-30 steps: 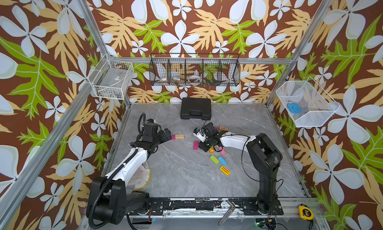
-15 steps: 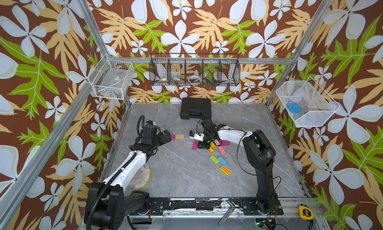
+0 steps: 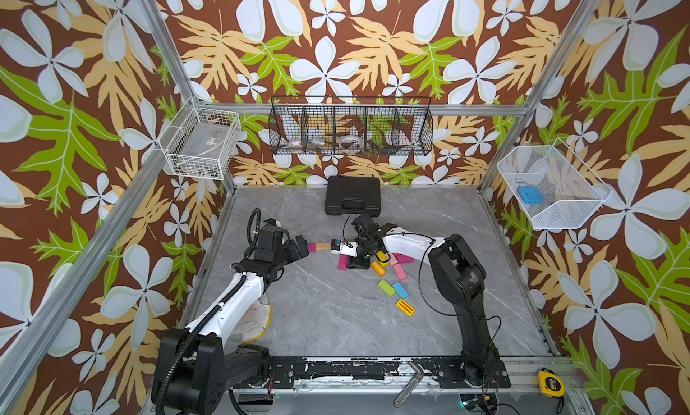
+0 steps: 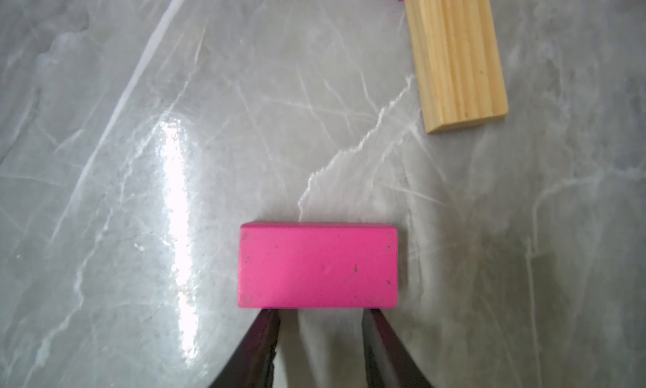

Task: Assemble the number 7 with building blocks
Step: Move the building block to the center of the board.

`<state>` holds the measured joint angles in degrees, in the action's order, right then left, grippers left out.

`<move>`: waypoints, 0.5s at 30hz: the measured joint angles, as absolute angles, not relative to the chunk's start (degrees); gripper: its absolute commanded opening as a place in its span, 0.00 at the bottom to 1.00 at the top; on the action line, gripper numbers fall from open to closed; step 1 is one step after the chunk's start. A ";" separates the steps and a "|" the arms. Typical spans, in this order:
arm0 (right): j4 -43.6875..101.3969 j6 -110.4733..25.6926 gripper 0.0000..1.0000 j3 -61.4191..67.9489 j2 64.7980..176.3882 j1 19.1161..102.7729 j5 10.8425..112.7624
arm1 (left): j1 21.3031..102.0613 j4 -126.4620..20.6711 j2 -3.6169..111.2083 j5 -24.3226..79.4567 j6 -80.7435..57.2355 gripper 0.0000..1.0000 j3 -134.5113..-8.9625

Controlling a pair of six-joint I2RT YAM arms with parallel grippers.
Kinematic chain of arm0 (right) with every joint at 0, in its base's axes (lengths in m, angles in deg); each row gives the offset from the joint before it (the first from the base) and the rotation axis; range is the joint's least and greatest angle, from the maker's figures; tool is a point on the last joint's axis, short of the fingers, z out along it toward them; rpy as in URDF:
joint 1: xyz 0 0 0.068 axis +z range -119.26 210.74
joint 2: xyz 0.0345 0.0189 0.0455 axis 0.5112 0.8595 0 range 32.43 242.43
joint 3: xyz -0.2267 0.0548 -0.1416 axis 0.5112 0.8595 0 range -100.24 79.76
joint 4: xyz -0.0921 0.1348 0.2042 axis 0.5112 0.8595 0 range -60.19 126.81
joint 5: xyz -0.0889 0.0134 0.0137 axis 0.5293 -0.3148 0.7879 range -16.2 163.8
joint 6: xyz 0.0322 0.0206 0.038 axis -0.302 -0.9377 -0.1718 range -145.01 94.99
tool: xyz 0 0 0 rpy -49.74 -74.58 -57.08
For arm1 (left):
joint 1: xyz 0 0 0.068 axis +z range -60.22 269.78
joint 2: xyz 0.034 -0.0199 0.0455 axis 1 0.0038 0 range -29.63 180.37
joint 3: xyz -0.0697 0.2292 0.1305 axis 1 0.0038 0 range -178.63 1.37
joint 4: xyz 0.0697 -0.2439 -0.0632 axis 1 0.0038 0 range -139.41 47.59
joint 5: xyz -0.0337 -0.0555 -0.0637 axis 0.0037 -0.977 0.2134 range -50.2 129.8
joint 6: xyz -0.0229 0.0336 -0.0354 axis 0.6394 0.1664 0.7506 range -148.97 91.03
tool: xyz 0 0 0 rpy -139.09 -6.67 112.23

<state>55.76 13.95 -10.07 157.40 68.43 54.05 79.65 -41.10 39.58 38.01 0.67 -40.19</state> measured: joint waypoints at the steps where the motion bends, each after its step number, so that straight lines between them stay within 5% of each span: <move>1: 55.80 14.11 0.41 -10.52 157.66 68.57 54.08 | 79.65 -41.10 39.47 38.04 0.67 1.00 -40.17; 15: 57.44 17.25 0.42 -16.47 161.35 69.88 52.70 | 79.65 -41.10 39.25 38.26 0.67 1.00 -40.17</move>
<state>57.44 17.25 -16.47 161.35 69.88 52.70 79.65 -41.10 39.25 38.26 0.67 -40.17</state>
